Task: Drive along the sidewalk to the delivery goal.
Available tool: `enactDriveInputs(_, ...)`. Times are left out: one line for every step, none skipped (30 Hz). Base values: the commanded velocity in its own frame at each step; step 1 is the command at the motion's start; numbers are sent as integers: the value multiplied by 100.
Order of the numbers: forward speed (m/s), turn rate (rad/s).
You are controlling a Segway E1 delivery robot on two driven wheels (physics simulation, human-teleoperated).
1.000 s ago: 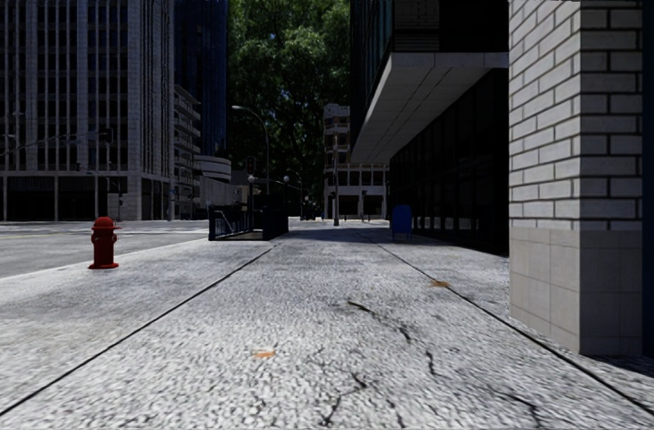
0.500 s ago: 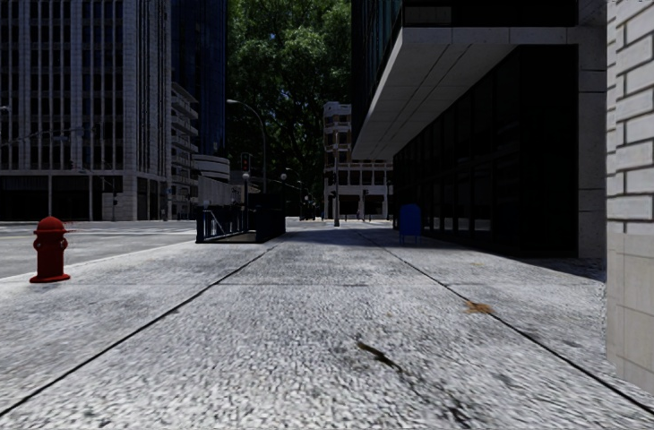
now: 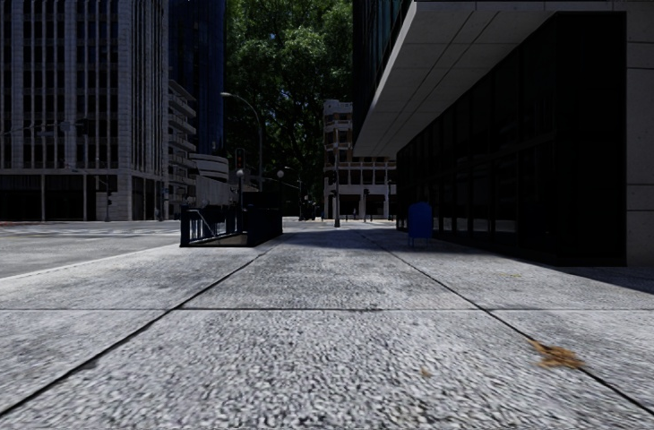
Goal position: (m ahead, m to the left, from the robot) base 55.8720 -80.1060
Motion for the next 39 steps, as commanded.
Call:
enactDriveInputs(200, 0)
enactDriveInputs(200, 0)
enactDriveInputs(200, 0)
enactDriveInputs(200, 0)
enactDriveInputs(200, 0)
enactDriveInputs(200, 0)
enactDriveInputs(200, 0)
enactDriveInputs(200, 0)
enactDriveInputs(200, 0)
enactDriveInputs(200, 0)
enactDriveInputs(200, 0)
enactDriveInputs(200, 0)
enactDriveInputs(200, 0)
enactDriveInputs(200, 0)
enactDriveInputs(200, 0)
enactDriveInputs(200, 0)
enactDriveInputs(200, 0)
enactDriveInputs(200, 0)
enactDriveInputs(200, 0)
enactDriveInputs(200, 0)
enactDriveInputs(200, 0)
enactDriveInputs(200, 0)
enactDriveInputs(200, 0)
enactDriveInputs(200, 0)
enactDriveInputs(200, 0)
enactDriveInputs(200, 0)
enactDriveInputs(200, 0)
enactDriveInputs(200, 0)
enactDriveInputs(200, 0)
enactDriveInputs(200, 0)
enactDriveInputs(200, 0)
enactDriveInputs(200, 0)
enactDriveInputs(200, 0)
enactDriveInputs(200, 0)
enactDriveInputs(200, 0)
enactDriveInputs(200, 0)
enactDriveInputs(200, 0)
enactDriveInputs(200, 0)
enactDriveInputs(200, 0)
